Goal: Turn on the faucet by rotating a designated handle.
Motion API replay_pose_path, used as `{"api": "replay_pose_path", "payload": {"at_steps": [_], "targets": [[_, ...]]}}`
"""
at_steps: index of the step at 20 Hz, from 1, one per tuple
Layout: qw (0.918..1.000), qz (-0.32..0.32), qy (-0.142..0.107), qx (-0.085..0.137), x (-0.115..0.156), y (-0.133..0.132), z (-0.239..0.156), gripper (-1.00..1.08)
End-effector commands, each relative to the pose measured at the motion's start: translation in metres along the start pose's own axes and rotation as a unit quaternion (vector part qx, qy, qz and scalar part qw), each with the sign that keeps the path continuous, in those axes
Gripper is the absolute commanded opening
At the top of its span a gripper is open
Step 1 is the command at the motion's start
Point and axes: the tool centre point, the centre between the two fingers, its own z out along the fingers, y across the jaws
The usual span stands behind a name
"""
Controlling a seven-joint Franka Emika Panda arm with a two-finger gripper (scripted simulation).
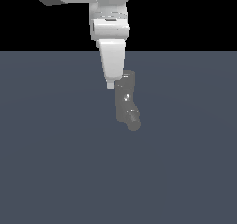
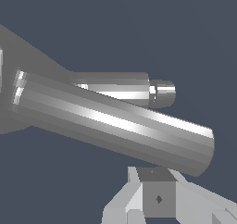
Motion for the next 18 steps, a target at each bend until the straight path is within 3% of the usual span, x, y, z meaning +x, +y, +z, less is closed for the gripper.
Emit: {"api": "replay_pose_path", "payload": {"at_steps": [1, 4, 18], "targets": [[1.0, 0.005, 0.001, -0.001, 0.012, 0.009, 0.0, -1.0], [1.0, 0.0, 0.0, 0.0, 0.007, 0.008, 0.0, -1.0], [1.0, 0.003, 0.001, -0.001, 0.094, 0.009, 0.0, -1.0]]}}
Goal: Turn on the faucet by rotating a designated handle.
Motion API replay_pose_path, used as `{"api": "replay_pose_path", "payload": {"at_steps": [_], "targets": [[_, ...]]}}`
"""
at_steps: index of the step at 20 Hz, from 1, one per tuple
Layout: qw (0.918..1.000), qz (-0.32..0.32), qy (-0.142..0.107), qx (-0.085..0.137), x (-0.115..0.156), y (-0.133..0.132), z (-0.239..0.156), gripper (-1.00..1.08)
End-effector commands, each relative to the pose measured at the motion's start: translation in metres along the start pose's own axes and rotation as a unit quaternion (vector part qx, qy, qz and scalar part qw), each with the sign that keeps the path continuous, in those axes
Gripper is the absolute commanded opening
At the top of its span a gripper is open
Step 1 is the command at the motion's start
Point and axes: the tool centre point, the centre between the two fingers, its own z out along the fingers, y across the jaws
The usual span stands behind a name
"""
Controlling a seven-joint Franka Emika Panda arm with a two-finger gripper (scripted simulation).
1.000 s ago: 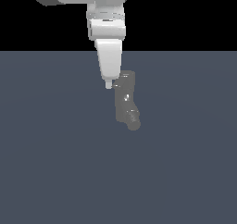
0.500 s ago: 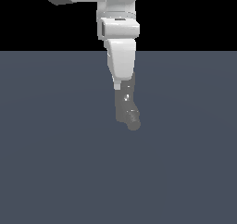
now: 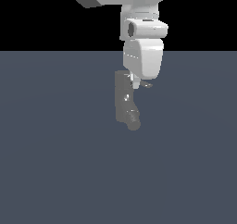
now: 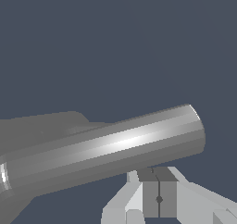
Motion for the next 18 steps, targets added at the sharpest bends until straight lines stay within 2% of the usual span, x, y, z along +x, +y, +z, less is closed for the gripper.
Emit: {"api": "replay_pose_path", "payload": {"at_steps": [1, 5, 6, 18], "targets": [[0.9999, 0.014, 0.001, 0.0, 0.029, 0.004, 0.0, -1.0], [0.9999, 0.015, 0.001, 0.0, 0.047, 0.004, 0.0, -1.0], [1.0, -0.001, 0.0, 0.0, 0.026, -0.001, 0.0, -1.0], [1.0, 0.005, 0.0, 0.0, 0.063, -0.029, 0.0, -1.0]]}}
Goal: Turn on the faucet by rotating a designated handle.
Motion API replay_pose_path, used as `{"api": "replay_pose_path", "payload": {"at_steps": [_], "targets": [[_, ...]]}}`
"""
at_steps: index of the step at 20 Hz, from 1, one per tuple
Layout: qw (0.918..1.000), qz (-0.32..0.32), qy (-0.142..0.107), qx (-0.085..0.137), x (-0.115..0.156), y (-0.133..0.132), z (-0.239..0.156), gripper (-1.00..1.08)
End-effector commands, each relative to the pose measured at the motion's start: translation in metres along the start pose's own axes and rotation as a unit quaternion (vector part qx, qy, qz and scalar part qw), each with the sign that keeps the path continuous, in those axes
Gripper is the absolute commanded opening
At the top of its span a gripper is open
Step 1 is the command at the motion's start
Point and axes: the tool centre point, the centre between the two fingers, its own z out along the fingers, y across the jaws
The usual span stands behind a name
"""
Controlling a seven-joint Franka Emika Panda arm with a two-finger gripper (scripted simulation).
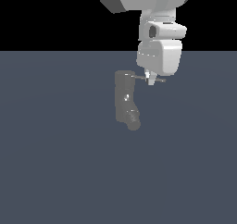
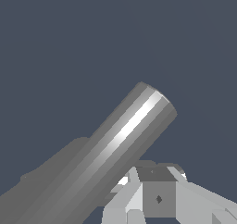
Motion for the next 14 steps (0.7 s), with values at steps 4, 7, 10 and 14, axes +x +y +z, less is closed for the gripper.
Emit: {"api": "replay_pose_path", "payload": {"at_steps": [4, 7, 10, 14], "targets": [[1.0, 0.005, 0.001, 0.002, 0.02, -0.014, 0.0, -1.0], [1.0, 0.006, 0.001, 0.002, 0.029, -0.021, 0.0, -1.0], [1.0, 0.008, 0.001, 0.002, 0.037, -0.027, 0.0, -1.0], [1.0, 0.009, 0.001, 0.002, 0.049, -0.036, 0.0, -1.0]]}}
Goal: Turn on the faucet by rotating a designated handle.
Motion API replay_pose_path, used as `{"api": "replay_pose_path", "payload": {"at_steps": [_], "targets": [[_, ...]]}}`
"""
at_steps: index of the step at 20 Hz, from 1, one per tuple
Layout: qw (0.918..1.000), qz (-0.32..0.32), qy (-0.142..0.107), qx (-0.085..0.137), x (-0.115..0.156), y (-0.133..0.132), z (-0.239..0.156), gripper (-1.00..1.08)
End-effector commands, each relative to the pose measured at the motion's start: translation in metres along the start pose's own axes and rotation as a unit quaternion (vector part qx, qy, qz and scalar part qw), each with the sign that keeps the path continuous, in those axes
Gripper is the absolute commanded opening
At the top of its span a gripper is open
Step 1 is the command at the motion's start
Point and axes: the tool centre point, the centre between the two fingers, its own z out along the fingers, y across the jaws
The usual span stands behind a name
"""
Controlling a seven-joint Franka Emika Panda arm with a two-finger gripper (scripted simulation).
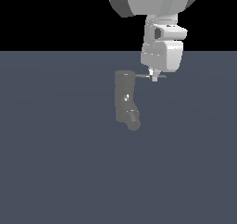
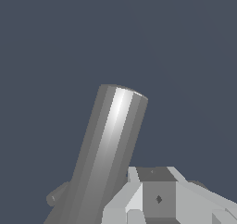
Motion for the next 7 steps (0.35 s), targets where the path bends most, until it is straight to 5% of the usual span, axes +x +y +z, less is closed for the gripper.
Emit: {"api": "replay_pose_path", "payload": {"at_steps": [1, 7], "targets": [[0.9999, 0.015, 0.003, 0.001, 0.024, 0.0, 0.0, -1.0], [0.9998, 0.017, 0.003, 0.001, 0.038, -0.01, 0.0, -1.0]]}}
